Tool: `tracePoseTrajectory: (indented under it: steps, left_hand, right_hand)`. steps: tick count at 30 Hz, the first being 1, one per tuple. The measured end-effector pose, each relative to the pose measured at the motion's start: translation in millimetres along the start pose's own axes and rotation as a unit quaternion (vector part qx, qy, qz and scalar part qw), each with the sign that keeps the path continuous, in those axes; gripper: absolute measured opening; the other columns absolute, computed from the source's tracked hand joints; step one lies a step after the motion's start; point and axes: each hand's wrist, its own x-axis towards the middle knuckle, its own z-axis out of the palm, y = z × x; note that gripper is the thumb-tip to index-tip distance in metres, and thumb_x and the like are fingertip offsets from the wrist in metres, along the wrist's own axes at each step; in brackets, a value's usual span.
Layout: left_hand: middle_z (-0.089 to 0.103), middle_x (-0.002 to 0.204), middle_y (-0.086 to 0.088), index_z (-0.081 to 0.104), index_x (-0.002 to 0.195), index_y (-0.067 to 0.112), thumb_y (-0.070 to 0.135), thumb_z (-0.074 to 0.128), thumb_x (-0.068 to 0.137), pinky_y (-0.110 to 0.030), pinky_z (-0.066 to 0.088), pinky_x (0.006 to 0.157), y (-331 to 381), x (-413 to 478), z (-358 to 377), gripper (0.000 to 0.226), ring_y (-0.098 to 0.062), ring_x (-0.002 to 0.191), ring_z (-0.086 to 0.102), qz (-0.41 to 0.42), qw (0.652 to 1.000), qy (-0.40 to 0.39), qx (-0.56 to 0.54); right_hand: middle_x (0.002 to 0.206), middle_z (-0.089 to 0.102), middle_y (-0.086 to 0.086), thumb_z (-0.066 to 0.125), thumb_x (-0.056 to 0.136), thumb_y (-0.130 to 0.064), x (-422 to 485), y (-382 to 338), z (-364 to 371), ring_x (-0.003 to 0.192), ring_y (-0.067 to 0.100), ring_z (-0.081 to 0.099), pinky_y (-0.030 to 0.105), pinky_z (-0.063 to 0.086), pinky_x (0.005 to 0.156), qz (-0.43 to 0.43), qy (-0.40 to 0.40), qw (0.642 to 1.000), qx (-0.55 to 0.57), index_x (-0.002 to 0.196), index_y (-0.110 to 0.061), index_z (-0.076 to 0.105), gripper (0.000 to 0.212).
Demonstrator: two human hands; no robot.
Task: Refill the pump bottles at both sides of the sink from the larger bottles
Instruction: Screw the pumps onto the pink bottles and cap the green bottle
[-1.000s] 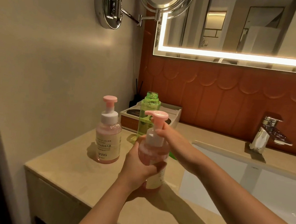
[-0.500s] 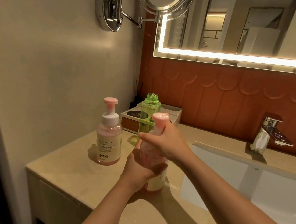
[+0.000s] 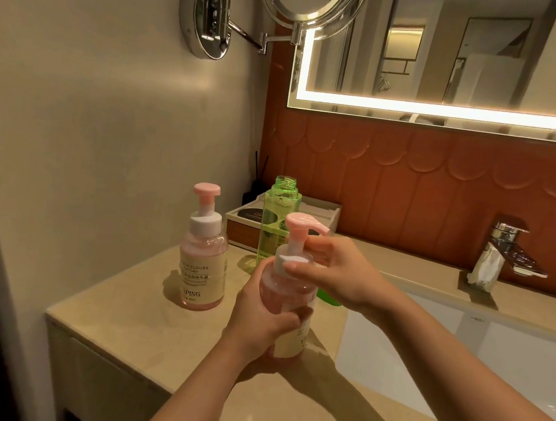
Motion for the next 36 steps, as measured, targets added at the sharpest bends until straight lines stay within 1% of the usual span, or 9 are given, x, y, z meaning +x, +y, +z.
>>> tracePoseTrajectory:
  steps: [9,14,16,18,21,25,30,33,36]
  left_hand:
    - [0.066,0.11,0.006,0.051,0.114,0.036,0.008,0.082,0.061,-0.036,0.049,0.095,-2.9,0.9,1.4,0.067,-0.011,0.11,0.06,-0.015,1.0,0.001,-0.021]
    - [0.065,0.111,0.002,0.049,0.117,0.037,0.029,0.076,0.05,-0.042,0.049,0.093,0.4,0.1,-0.1,0.073,-0.018,0.109,0.061,-0.015,0.999,-0.021,-0.034]
    - [0.065,0.11,0.002,0.049,0.119,0.036,0.034,0.076,0.052,-0.044,0.05,0.093,1.0,-0.1,0.2,0.072,-0.017,0.107,0.062,-0.011,0.999,-0.032,-0.033]
    - [0.065,0.11,0.002,0.049,0.117,0.033,0.037,0.076,0.049,-0.046,0.05,0.094,1.2,0.6,0.2,0.073,-0.017,0.107,0.062,-0.015,0.999,-0.032,-0.038]
    - [0.067,0.106,0.003,0.052,0.113,0.03,0.038,0.075,0.045,-0.046,0.05,0.094,0.5,1.9,0.5,0.071,-0.017,0.105,0.063,-0.023,0.999,-0.023,-0.037]
    - [0.068,0.102,0.004,0.052,0.11,0.032,0.032,0.076,0.045,-0.038,0.052,0.09,-0.3,1.4,0.9,0.069,-0.016,0.102,0.064,-0.036,0.999,-0.011,-0.036]
    - [0.065,0.104,0.005,0.048,0.11,0.033,-0.008,0.072,0.067,-0.022,0.05,0.083,1.5,0.1,0.1,0.063,-0.01,0.1,0.062,-0.038,0.999,-0.017,-0.02]
    - [0.064,0.106,0.006,0.049,0.118,0.029,-0.01,0.071,0.069,-0.034,0.049,0.093,0.5,-0.5,1.0,0.066,-0.011,0.103,0.06,-0.053,0.998,-0.006,-0.016]
    - [0.064,0.11,0.005,0.046,0.129,0.021,-0.005,0.076,0.068,-0.044,0.045,0.101,0.1,-1.6,4.5,0.073,-0.018,0.114,0.057,-0.071,0.997,0.005,-0.027]
  right_hand:
    - [0.097,0.068,-0.003,0.074,0.071,-0.045,1.5,-0.6,18.9,0.087,0.01,0.062,0.022,0.054,0.07,-0.032,0.163,0.976,-0.14,0.107,-0.016,0.066,0.047]
    - [0.11,0.053,-0.015,0.071,0.078,-0.038,15.7,-0.1,-3.0,0.104,0.007,0.052,0.01,0.044,0.076,-0.003,-0.067,0.997,-0.028,0.123,-0.03,0.044,0.053]
    - [0.128,0.051,-0.012,0.071,0.074,-0.043,21.8,2.9,-5.5,0.116,0.008,0.048,0.014,0.042,0.084,-0.008,-0.103,0.994,-0.019,0.132,-0.035,0.04,0.066]
    - [0.129,0.053,-0.013,0.068,0.071,-0.041,24.9,4.7,-0.8,0.116,0.005,0.051,0.017,0.045,0.086,-0.015,-0.118,0.993,0.022,0.125,-0.036,0.049,0.057]
    - [0.111,0.064,-0.004,0.069,0.07,-0.035,26.0,9.2,6.3,0.104,0.013,0.061,0.025,0.052,0.084,-0.021,-0.084,0.993,0.079,0.099,-0.027,0.062,0.031]
    - [0.096,0.064,0.001,0.073,0.078,-0.029,20.7,10.7,11.7,0.093,0.016,0.063,0.026,0.054,0.079,-0.022,-0.032,0.996,0.079,0.093,-0.023,0.06,0.021]
    - [0.088,0.06,-0.003,0.07,0.081,-0.026,12.8,8.3,21.4,0.086,0.015,0.061,0.024,0.055,0.073,-0.018,0.045,0.997,0.067,0.089,-0.024,0.057,0.015]
    - [0.089,0.06,-0.004,0.068,0.081,-0.032,11.4,6.8,28.0,0.087,0.013,0.061,0.024,0.055,0.072,0.017,0.081,0.996,0.046,0.098,-0.018,0.059,0.023]
    - [0.094,0.062,-0.002,0.067,0.08,-0.042,12.9,9.6,35.2,0.092,0.016,0.061,0.035,0.057,0.08,0.053,0.129,0.99,-0.001,0.099,-0.021,0.059,0.03]
